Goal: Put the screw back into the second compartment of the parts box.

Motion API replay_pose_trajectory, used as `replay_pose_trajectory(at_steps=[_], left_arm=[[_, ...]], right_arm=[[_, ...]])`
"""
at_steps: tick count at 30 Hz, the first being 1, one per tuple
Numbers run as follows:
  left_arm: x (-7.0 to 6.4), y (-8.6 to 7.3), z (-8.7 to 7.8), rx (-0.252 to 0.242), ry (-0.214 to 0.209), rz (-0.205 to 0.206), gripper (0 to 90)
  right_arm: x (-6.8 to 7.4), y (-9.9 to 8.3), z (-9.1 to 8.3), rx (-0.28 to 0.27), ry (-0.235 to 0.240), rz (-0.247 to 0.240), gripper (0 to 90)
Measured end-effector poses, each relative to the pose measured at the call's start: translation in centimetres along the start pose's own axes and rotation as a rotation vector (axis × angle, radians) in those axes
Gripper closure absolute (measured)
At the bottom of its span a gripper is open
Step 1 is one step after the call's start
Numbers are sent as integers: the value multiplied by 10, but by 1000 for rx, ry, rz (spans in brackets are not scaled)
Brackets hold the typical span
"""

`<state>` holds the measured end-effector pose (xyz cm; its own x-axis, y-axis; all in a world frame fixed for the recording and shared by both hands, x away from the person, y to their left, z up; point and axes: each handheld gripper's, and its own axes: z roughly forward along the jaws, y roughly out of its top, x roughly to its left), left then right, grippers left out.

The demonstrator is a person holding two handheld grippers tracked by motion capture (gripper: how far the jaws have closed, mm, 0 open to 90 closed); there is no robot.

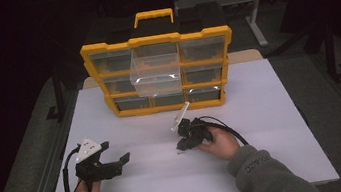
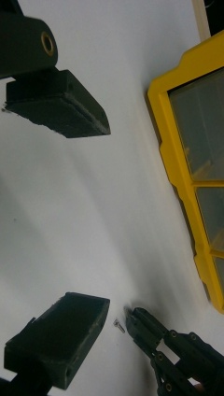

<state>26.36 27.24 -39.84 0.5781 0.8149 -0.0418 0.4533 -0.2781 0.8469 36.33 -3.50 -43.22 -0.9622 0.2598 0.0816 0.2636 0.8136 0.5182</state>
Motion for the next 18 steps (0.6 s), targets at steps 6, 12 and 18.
replay_pose_trajectory(at_steps=[6, 12, 18], left_arm=[[0, 0, 0, 1, -1, 3, 139], [0, 0, -1, 0, 0, 1, 139], [0, 0, -1, 0, 0, 0, 139]], right_arm=[[-1, 0, 0, -3, -2, 1, 848], [0, 0, 0, -3, -3, 2, 851], [-2, -1, -3, -17, 7, 11, 852]])
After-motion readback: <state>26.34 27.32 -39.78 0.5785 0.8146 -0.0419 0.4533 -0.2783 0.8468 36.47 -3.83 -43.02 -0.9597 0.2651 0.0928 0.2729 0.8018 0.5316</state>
